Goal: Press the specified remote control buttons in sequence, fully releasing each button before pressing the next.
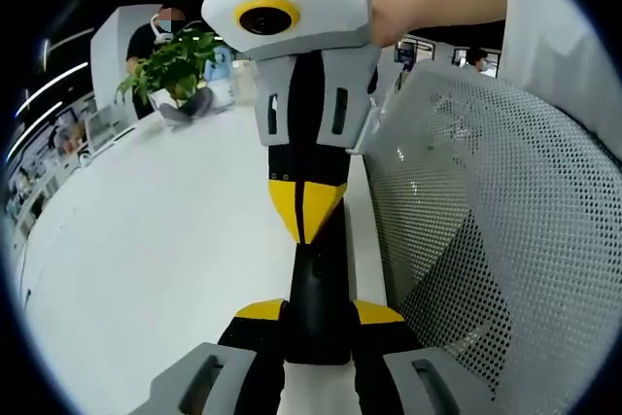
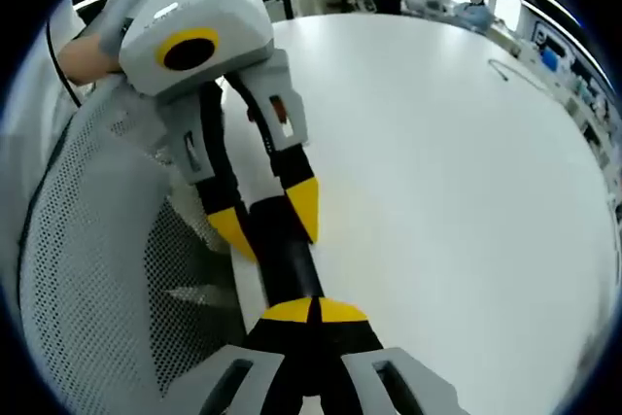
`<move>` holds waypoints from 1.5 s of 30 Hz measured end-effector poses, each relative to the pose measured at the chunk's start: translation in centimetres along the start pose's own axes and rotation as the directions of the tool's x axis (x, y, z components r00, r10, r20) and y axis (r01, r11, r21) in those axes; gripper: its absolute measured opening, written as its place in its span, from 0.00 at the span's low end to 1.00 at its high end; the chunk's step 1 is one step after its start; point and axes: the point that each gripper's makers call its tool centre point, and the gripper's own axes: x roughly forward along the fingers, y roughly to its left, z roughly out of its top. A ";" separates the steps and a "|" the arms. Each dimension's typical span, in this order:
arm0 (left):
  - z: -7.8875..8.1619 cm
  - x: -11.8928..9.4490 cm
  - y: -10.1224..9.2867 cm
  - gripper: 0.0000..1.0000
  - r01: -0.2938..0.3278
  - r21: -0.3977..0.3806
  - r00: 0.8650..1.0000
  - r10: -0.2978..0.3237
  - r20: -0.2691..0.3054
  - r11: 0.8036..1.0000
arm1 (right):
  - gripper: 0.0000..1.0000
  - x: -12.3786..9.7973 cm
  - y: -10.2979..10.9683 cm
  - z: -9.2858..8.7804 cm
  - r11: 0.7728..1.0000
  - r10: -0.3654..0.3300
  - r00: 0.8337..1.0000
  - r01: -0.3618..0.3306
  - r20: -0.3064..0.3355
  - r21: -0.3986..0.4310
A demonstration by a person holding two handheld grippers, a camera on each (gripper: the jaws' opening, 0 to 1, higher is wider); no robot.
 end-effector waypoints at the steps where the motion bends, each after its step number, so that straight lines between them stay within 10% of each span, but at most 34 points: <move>1: 0.0 0.0 0.0 0.25 0.000 0.000 1.000 0.000 0.000 1.000 | 0.00 0.0 -0.1 0.1 1.000 0.010 1.000 -0.010 -0.010 0.006; 18: 0.0 0.1 0.1 0.24 -0.001 0.001 1.000 0.001 -0.002 1.000 | 0.00 0.4 -0.3 0.1 0.999 0.017 0.996 -0.013 -0.083 0.048; 31: 0.0 0.1 0.1 0.25 -0.001 0.000 1.000 0.001 -0.002 1.000 | 0.00 -0.2 0.0 0.1 0.982 -0.189 0.975 0.187 0.118 0.026; 36: 0.1 0.1 0.0 0.25 0.000 0.001 1.000 0.000 0.000 1.000 | 0.00 0.0 1.6 0.7 0.989 -0.131 0.979 0.117 0.155 0.094; 45: 0.1 0.0 0.0 0.25 0.003 0.002 1.000 -0.003 0.000 1.000 | 0.00 0.4 2.2 0.9 0.993 -0.109 0.987 0.113 0.115 -0.032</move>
